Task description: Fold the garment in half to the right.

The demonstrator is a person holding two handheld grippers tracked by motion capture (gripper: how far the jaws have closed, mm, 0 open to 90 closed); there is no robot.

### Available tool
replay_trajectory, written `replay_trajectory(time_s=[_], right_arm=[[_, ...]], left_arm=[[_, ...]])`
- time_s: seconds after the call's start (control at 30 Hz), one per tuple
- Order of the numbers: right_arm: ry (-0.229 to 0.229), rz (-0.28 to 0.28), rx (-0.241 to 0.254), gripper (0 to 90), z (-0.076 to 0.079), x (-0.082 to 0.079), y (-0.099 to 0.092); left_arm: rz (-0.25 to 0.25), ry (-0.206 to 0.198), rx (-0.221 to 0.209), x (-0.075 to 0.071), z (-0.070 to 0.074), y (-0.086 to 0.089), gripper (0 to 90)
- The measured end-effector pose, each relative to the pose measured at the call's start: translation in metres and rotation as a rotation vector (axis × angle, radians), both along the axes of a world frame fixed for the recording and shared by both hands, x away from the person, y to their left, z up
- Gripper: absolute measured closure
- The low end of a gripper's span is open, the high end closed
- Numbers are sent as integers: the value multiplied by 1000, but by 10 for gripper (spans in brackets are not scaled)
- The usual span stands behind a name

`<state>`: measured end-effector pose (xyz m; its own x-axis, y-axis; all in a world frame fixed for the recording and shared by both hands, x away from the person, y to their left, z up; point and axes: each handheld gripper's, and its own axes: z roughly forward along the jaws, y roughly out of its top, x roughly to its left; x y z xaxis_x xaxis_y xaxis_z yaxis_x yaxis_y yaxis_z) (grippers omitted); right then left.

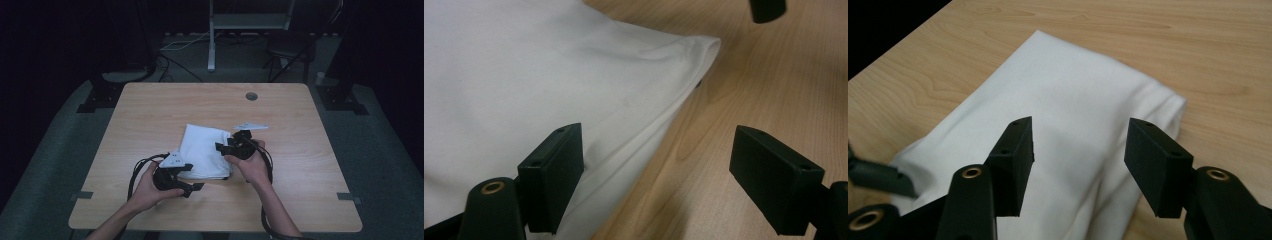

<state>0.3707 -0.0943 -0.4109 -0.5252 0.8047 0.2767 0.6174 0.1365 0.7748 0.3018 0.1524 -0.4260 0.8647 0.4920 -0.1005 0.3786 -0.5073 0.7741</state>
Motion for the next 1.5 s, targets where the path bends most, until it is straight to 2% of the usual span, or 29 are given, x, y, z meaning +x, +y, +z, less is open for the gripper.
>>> replay_trajectory(time_s=[0.17,0.23,0.3,0.37,0.43,0.73,1.07,1.2,1.27,1.37,1.5], right_arm=[[-6,15,-30,416,-4,14,9],[-10,20,-23,413,-5,22,13],[-9,28,-16,395,-8,29,17],[10,47,17,381,-10,35,23],[12,45,10,383,-11,39,26],[75,33,-21,384,-22,55,31],[62,12,-46,401,-26,62,33],[28,-7,-59,410,-28,65,33],[21,-4,-64,375,-28,66,34],[1,7,-64,352,-19,59,34],[-30,55,-30,352,1,36,26]], left_arm=[[-2,6,2,1,0,-2,215],[-5,9,0,1,-1,-2,215],[-12,11,16,2,-3,-2,215],[-9,14,16,3,-5,-1,215],[-14,11,17,2,-5,-1,215],[-12,14,14,3,-7,-1,215],[-12,7,12,4,-8,-3,215],[-9,-1,10,5,-9,-5,215],[-3,7,12,8,-9,-6,215],[5,7,24,11,-8,-8,215],[0,-6,44,12,-8,-11,215]])
